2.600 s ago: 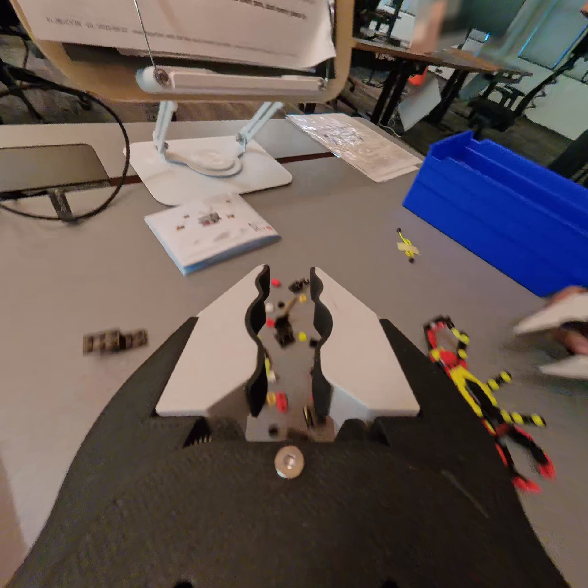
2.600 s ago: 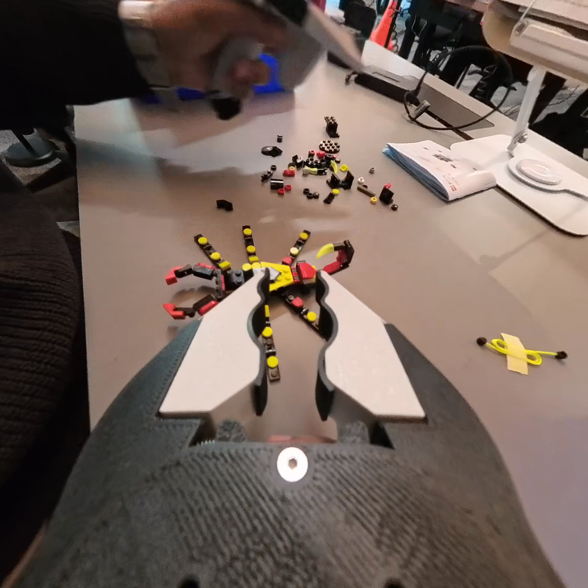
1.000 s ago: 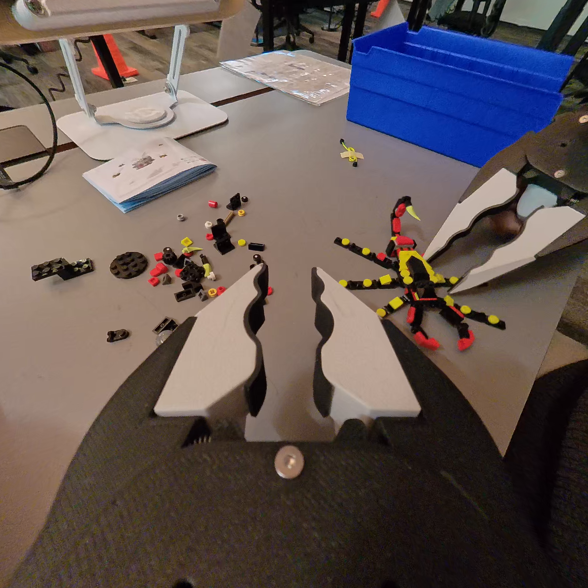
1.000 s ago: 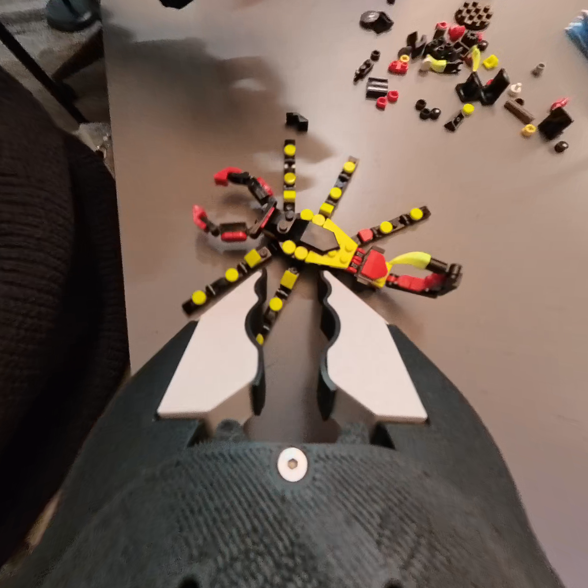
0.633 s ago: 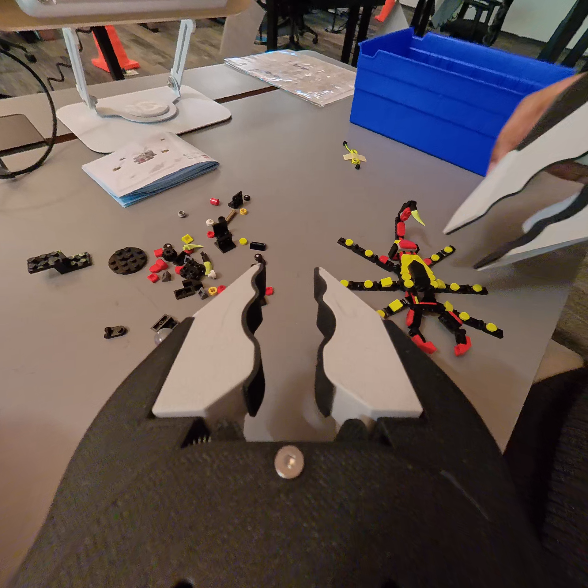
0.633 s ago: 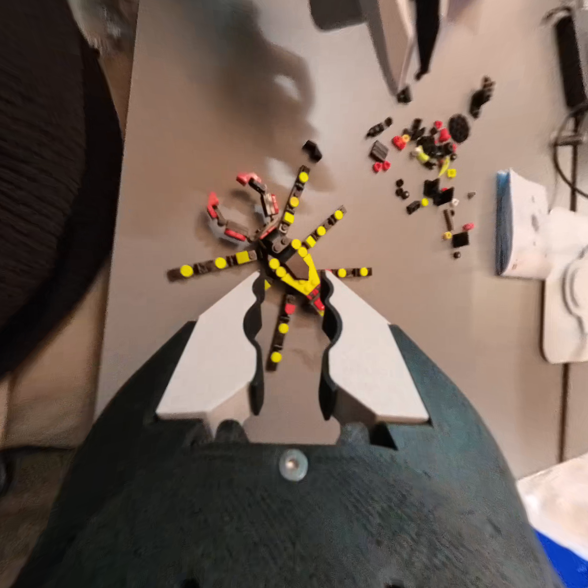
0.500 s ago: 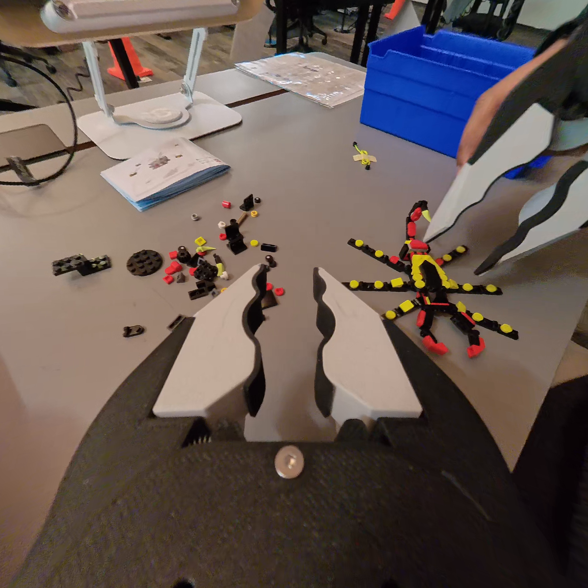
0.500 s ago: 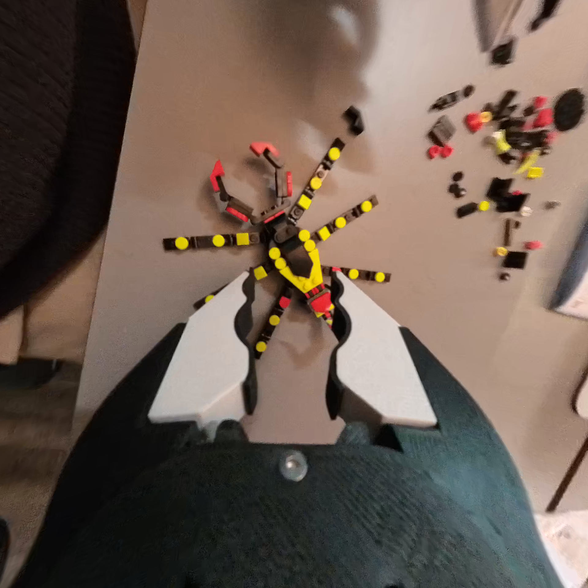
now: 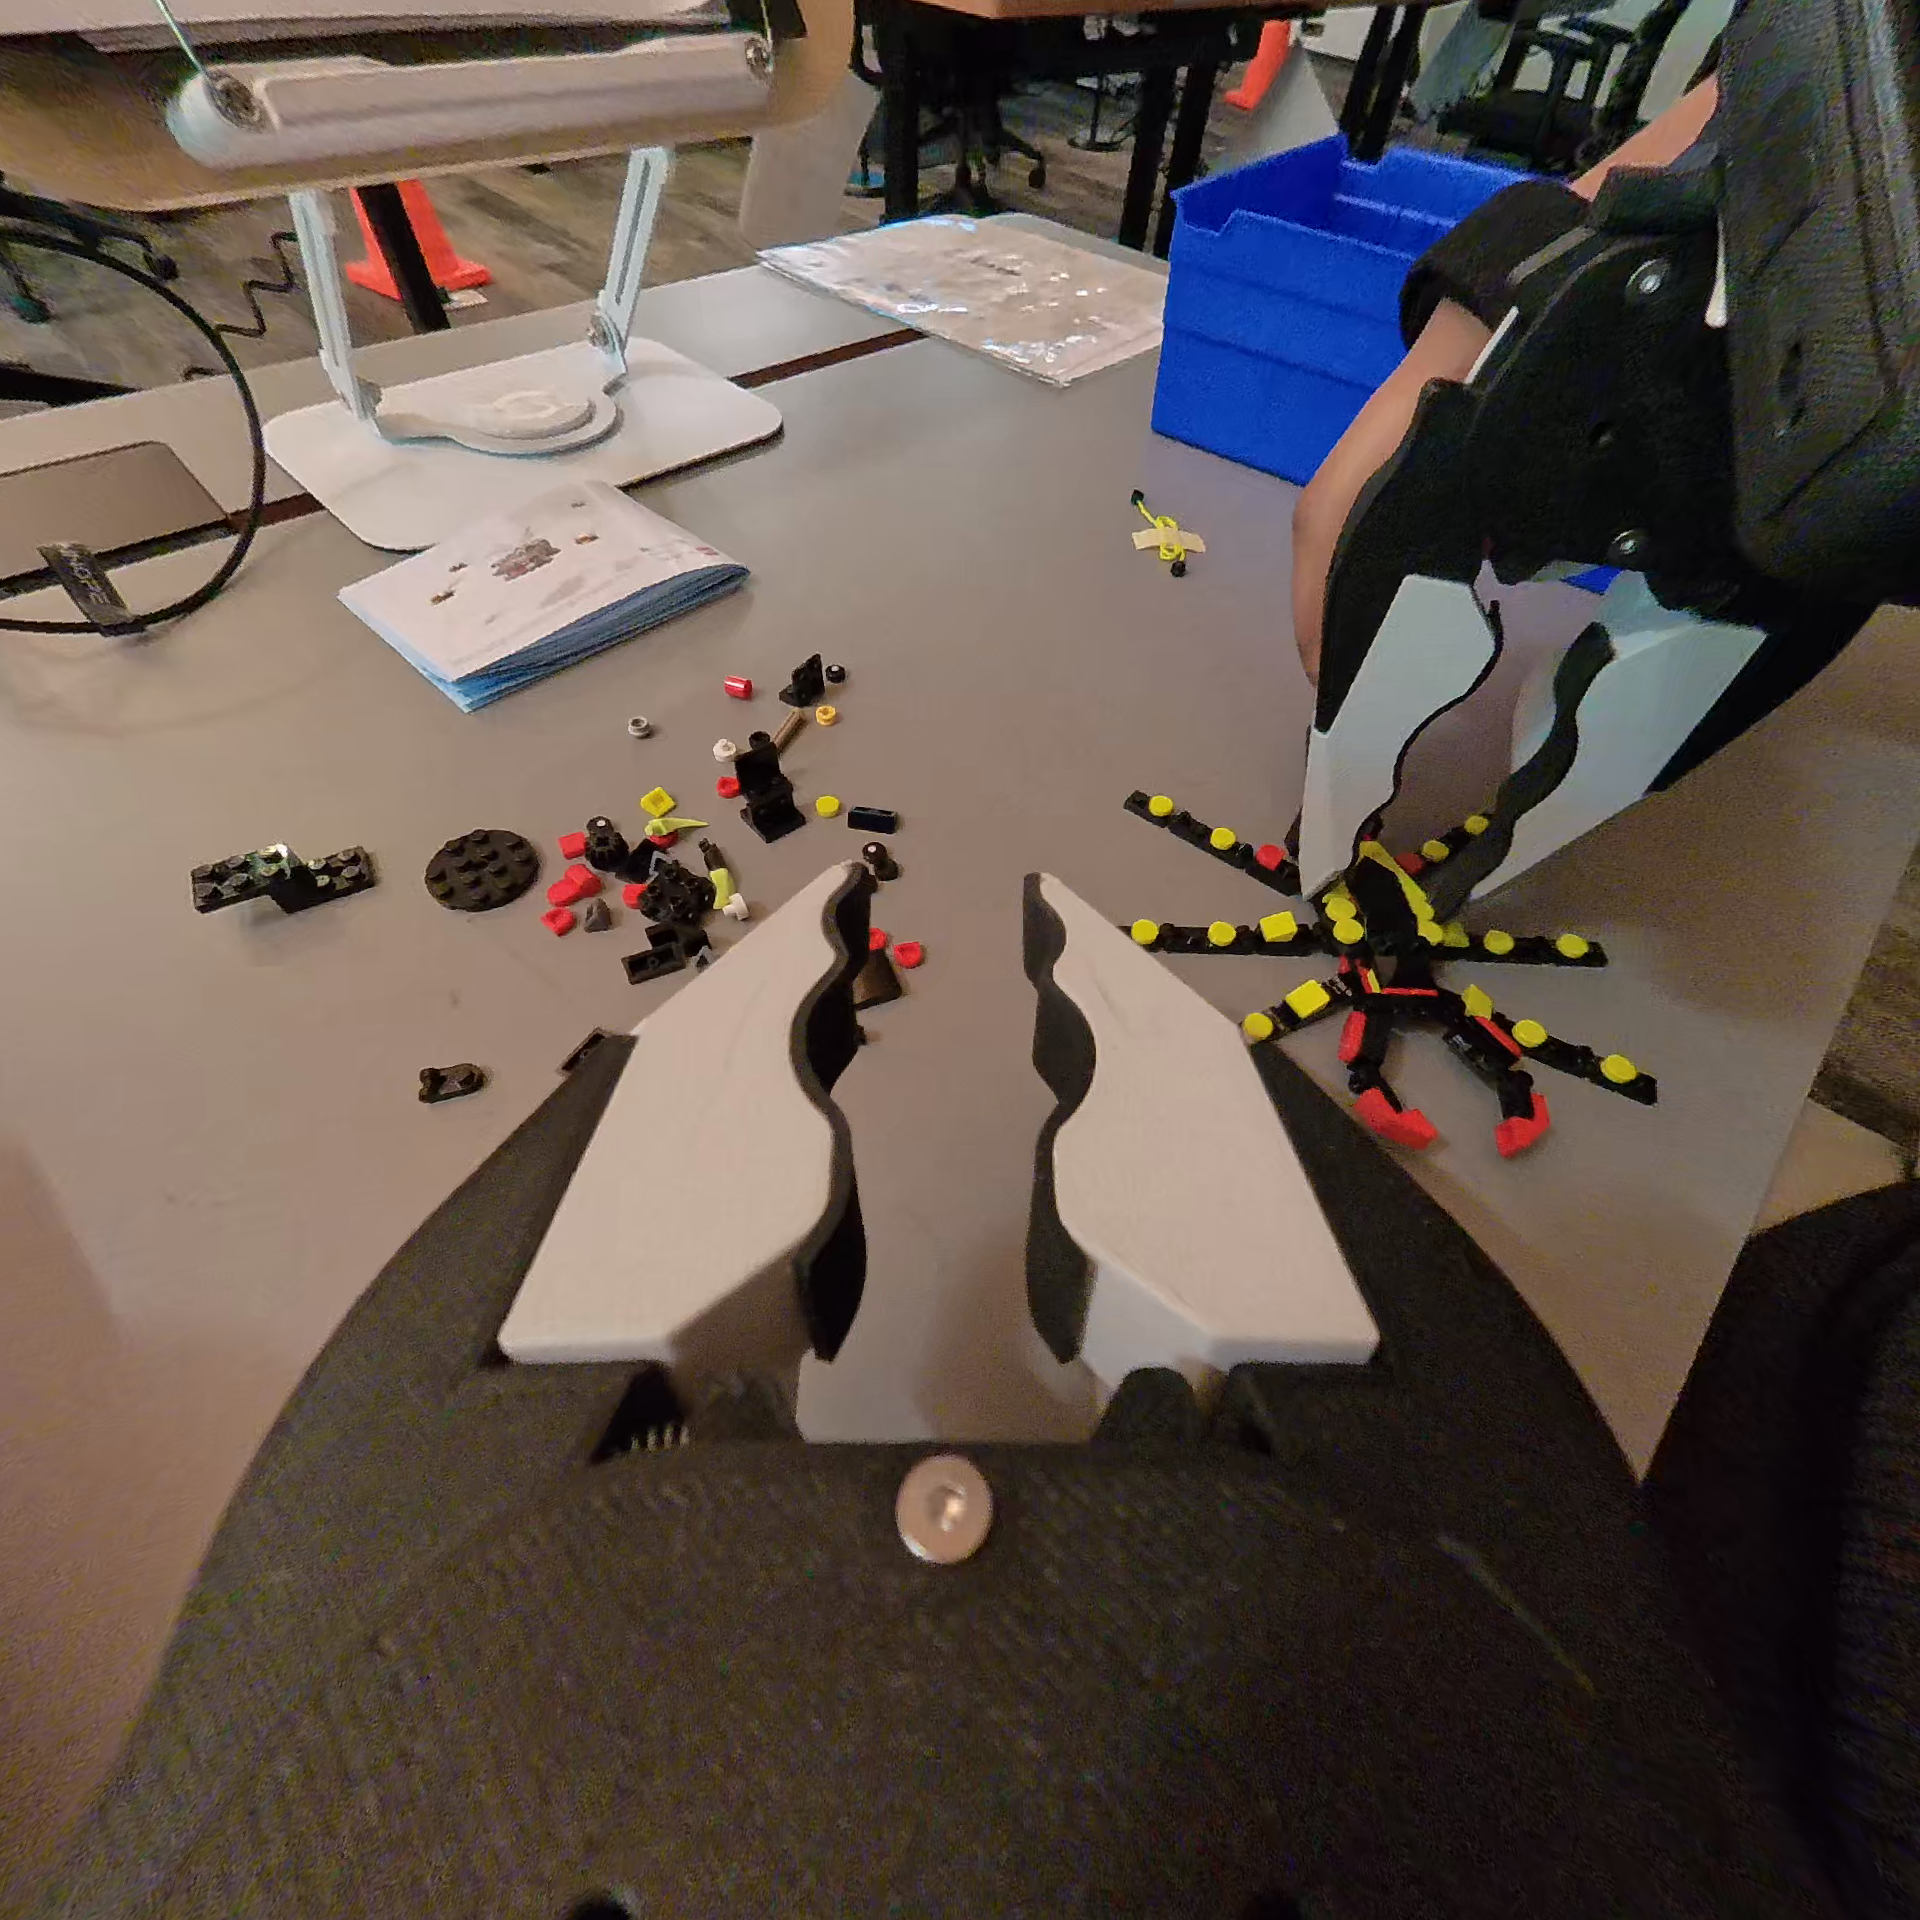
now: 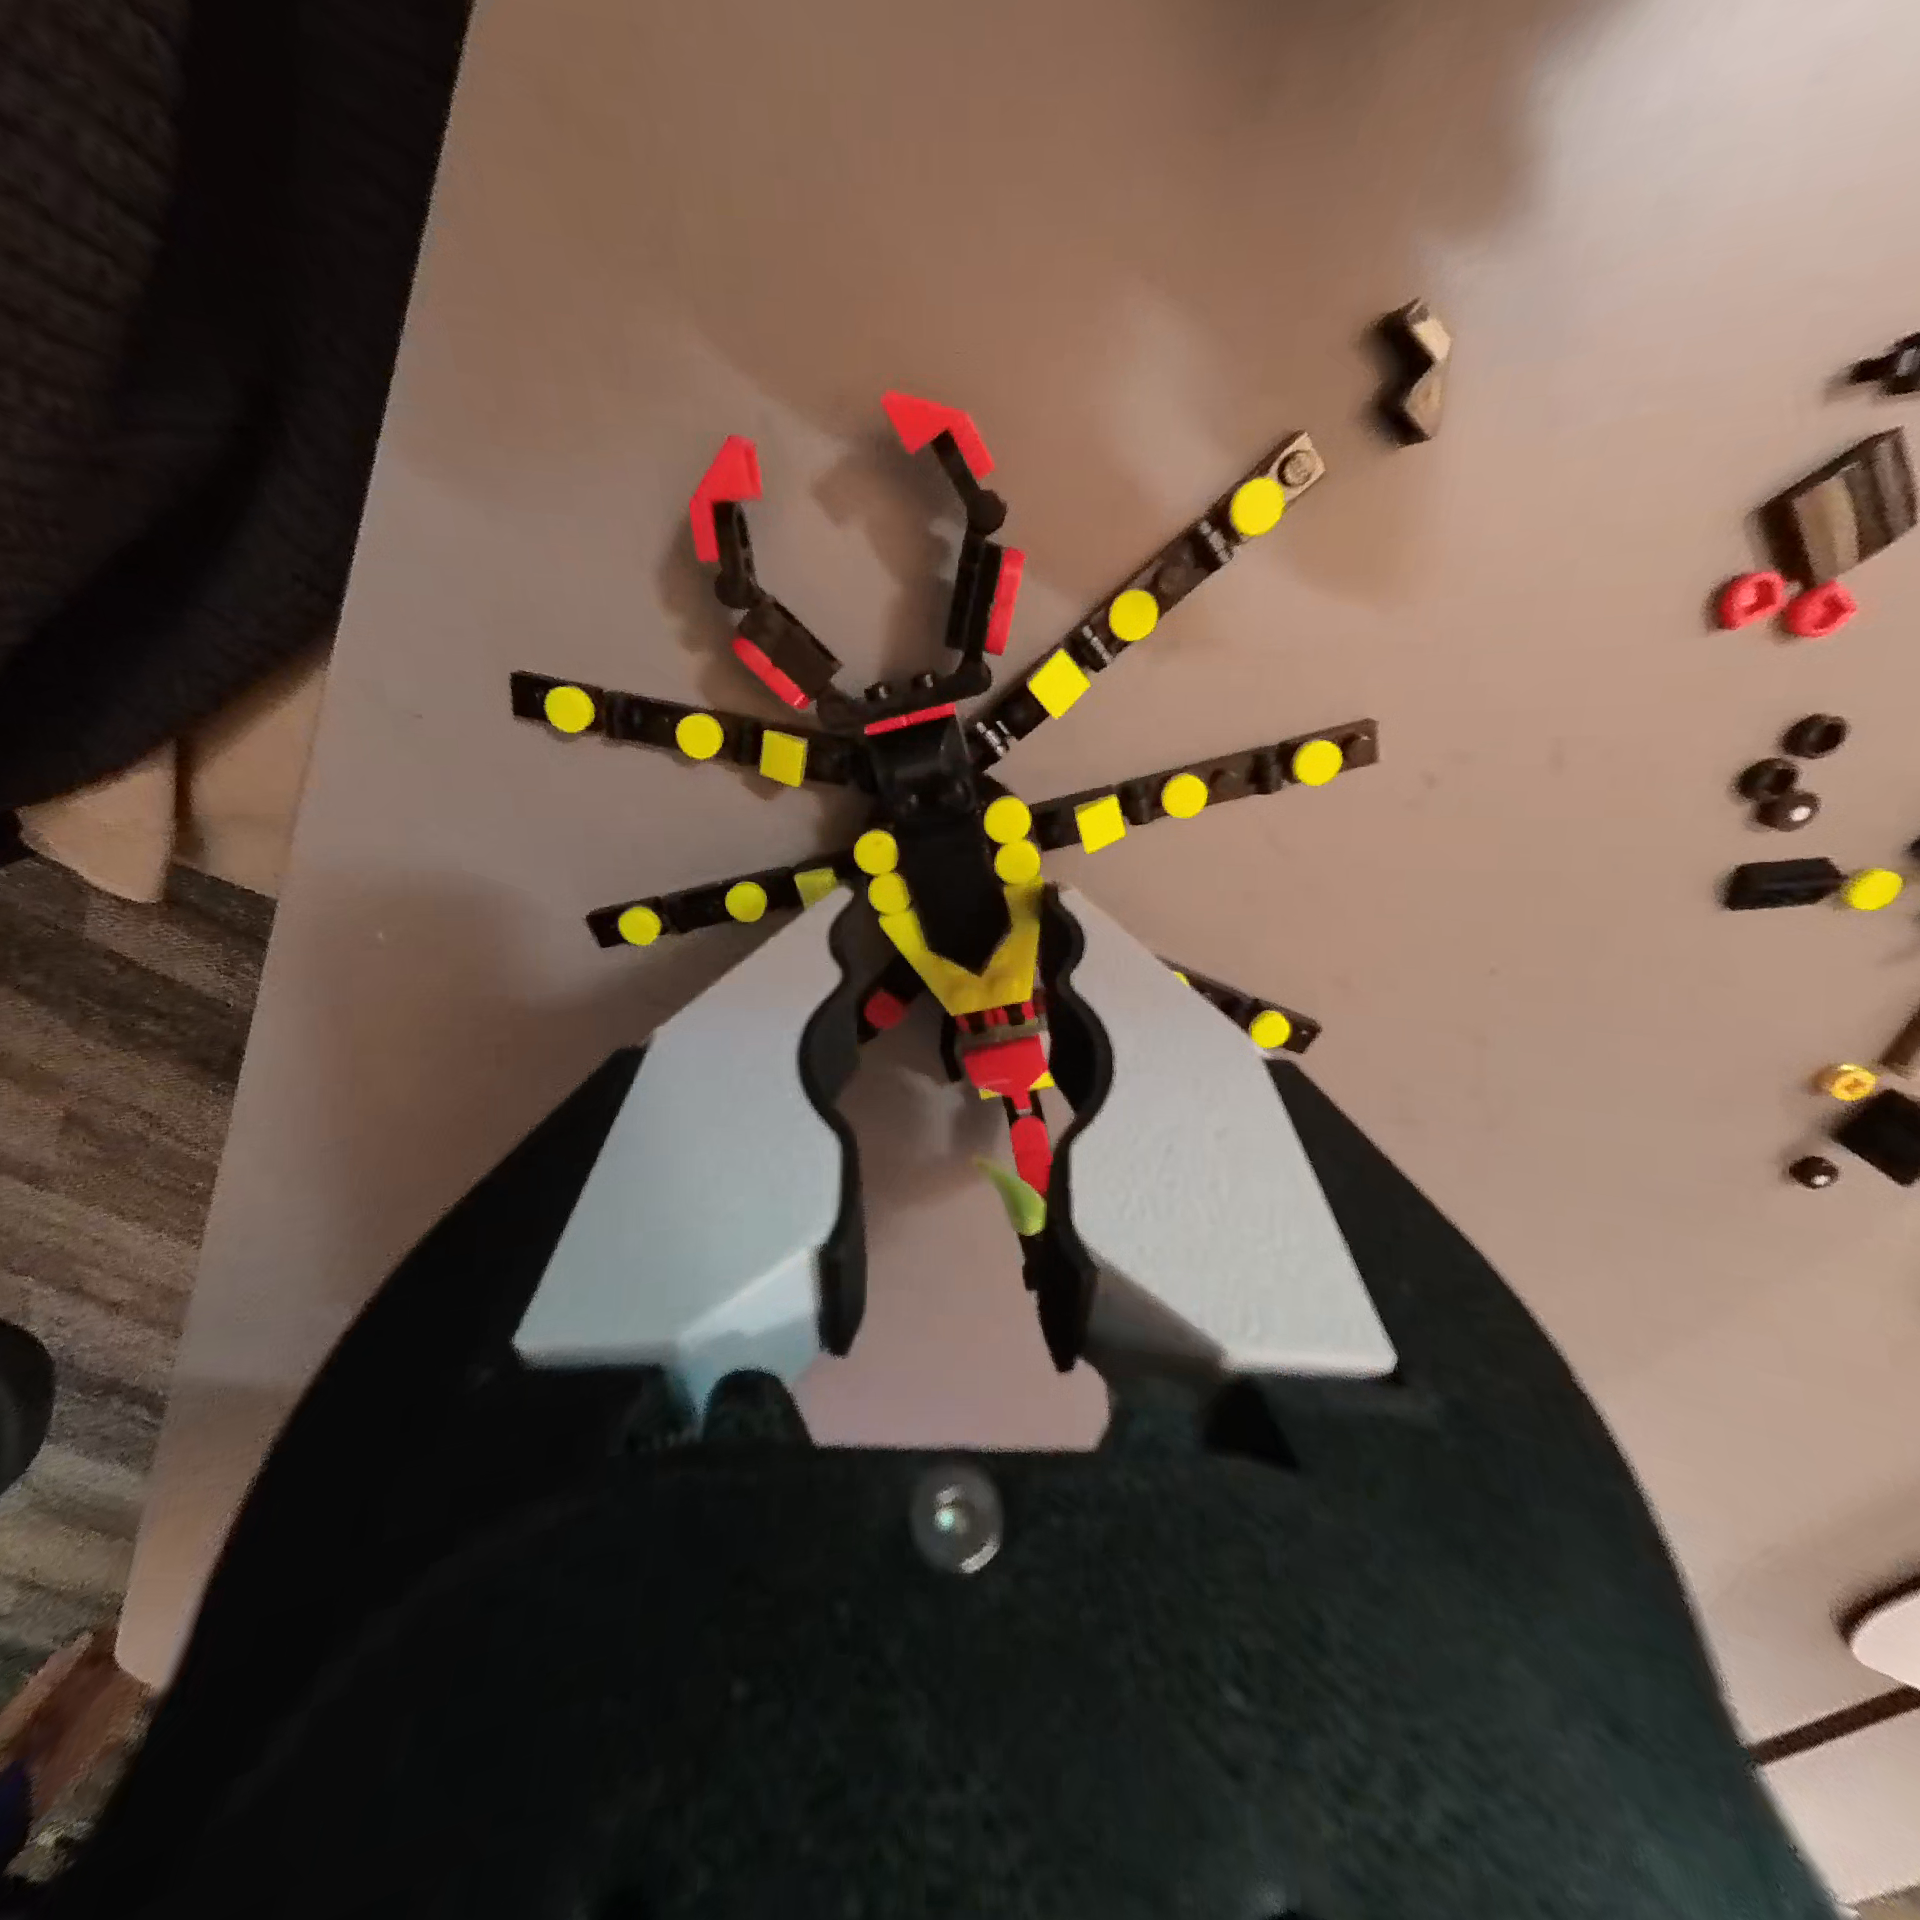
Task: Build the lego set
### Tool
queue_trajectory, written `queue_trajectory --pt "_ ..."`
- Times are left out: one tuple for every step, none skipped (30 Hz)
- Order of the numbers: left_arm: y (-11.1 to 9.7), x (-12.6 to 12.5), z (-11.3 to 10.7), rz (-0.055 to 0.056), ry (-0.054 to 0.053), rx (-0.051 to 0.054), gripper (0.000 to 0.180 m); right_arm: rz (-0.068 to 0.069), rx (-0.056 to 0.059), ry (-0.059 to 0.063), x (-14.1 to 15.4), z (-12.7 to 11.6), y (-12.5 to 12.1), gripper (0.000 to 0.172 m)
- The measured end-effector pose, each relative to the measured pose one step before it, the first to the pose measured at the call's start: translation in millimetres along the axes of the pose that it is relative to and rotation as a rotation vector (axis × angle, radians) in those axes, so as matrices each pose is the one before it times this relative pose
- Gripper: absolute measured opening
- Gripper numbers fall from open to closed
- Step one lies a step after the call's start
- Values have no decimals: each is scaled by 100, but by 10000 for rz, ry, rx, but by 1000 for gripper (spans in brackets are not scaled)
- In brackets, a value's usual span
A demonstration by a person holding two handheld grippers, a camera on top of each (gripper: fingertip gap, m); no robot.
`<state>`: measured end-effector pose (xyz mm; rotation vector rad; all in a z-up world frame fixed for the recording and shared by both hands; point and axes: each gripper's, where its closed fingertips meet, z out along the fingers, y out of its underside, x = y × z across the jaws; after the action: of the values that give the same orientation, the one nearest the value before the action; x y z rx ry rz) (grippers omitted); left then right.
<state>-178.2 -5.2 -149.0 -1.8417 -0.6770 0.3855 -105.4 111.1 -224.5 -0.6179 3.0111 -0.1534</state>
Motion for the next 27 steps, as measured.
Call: queue_trajectory --pt "-68 91 -45 -55 62 26 27 43 20 6 -12 11 -2 31" --pt "-46 126 -21 -52 76 18 27 67 31 0 -9 6 -7 31" --pt "-31 137 -2 -45 74 8 27 49 44 8 -25 5 -11 31" --pt "-24 117 1 -33 62 2 27 43 49 19 0 -4 -6 31" --pt "-3 96 17 -16 42 -1 27 71 42 14 11 -2 20 31" --pt "5 55 9 3 16 -5 27 64 37 5 -22 -49 54 31" --pt "22 31 11 17 -3 -10 27 66 54 36 26 -102 58 31" --pt "12 8 1 20 -14 -8 27 76 72 44 37 -184 54 31" --pt "6 -23 -11 13 -21 0 27 93 110 48 49 -283 11 31" --pt "-8 -34 4 3 -23 5 27 116 129 50 64 -387 3 31" --pt "5 -38 -3 -8 -16 4 27 140 137 71 106 -500 7 31" --pt "-12 -65 -1 -21 -28 8 27 146 117 79 121 -604 65 31" --pt "-59 -88 -24 -33 -39 37 27 153 90 126 203 -685 140 31" --pt "-107 -58 -37 -35 -22 65 27 154 61 155 257 -767 224 31" --pt "-137 -47 -63 -27 -24 63 27 161 55 176 295 -840 263 31" --pt "-106 -42 -51 13 -38 45 27 167 48 191 329 -916 312 31" --pt "-68 0 -46 74 -47 27 27 172 21 211 376 -1015 386 31" --pt "-32 49 -15 118 -46 8 27 191 -4 251 446 -1132 465 31" --pt "-14 114 -18 134 -31 -5 27 211 -4 288 518 -1259 545 31" --pt "0 167 8 136 -5 -9 27 245 -6 310 609 -1357 658 31" --pt "5 228 20 129 21 -10 27 283 -36 337 711 -1446 832 31" --pt "12 205 31 121 23 -14 27 323 -63 364 843 -1482 1046 31" --pt "30 180 40 109 15 -17 27 373 -99 350 922 -1471 1274 31" --pt "42 143 41 85 12 -21 27 442 -132 326 1012 -1411 1501 31" --pt "44 112 27 47 15 -20 27 490 -143 307 1100 -1318 1684 31" --pt "30 87 37 3 27 -11 28 519 -128 281 1175 -1189 1790 31" --pt "10 88 26 -32 40 -8 27 546 -148 248 1231 -1012 1925 31"
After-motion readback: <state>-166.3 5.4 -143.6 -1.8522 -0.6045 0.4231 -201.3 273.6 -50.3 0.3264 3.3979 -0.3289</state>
